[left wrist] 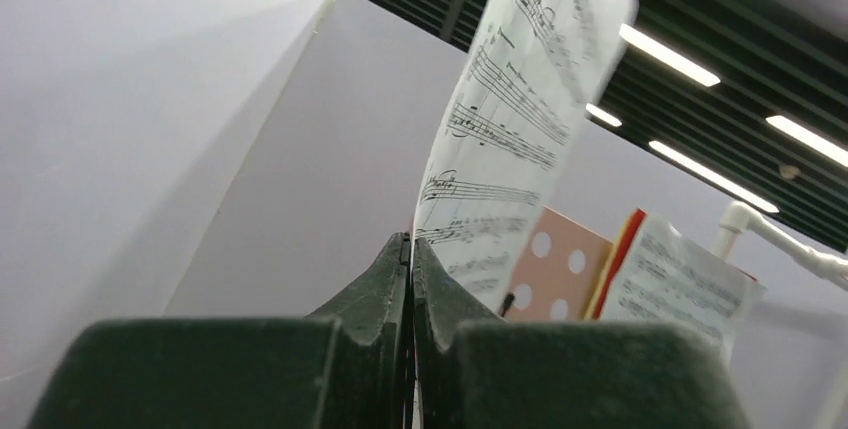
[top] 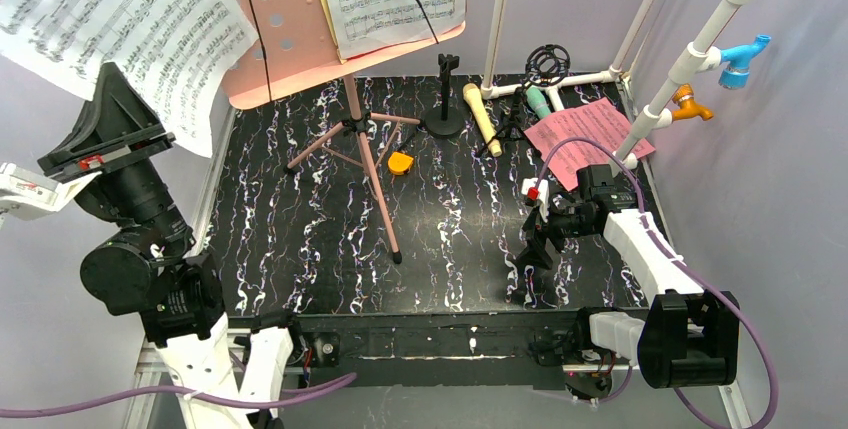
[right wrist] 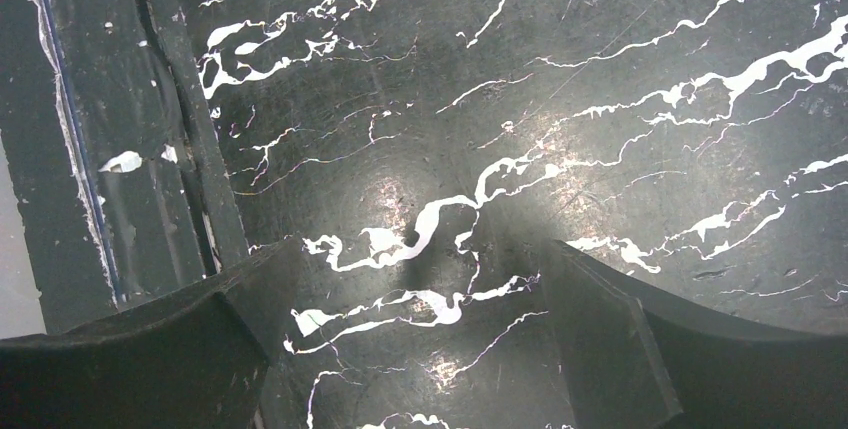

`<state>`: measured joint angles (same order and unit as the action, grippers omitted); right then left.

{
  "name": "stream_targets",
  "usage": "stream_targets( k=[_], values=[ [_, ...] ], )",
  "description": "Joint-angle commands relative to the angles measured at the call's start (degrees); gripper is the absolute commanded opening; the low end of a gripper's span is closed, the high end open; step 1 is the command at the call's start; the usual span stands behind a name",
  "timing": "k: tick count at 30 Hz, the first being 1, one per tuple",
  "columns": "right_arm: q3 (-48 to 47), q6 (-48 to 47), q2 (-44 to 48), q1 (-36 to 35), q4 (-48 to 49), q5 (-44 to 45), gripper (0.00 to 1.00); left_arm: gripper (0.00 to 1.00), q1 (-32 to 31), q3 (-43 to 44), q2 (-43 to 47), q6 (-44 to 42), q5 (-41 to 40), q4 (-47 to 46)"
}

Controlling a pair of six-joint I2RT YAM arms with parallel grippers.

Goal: Pack up the instrument practice props
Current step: Pick up the sheet music from the music stand.

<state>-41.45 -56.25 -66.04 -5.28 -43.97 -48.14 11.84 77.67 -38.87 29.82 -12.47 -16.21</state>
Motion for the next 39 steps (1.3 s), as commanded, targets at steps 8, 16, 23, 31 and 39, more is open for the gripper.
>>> stream_targets(
  k=[8, 16, 23, 31, 39],
  values=[
    [0.01, -1.03, 0.54, 0.56, -0.9, -0.81, 0.98, 0.0, -3.2, 4.96, 1.61, -0.56, 30.26, 0.37],
    [-2.45, -3.71, 1.1, 0.46, -4.8, -1.93, 0.98, 0.0, -7.32, 6.67, 2.63, 4.08, 43.73, 0.31],
    [-11.3, -7.96, 4.75, 0.45, -14.47, 1.01, 0.98, 0.0, -10.99, 3.6, 4.22, 8.19, 48.49, 0.3],
    [-24.07, -9.58, 6.03, 0.47, -25.3, -1.77, 0.98, 0.0, -16.62, -7.16, 6.26, 12.94, 52.72, 0.21],
    [-28.23, -9.23, 5.8, 1.1, -29.26, -4.89, 0.98, 0.0, -22.41, -19.49, 7.17, 14.24, 56.7, 0.3]
  ],
)
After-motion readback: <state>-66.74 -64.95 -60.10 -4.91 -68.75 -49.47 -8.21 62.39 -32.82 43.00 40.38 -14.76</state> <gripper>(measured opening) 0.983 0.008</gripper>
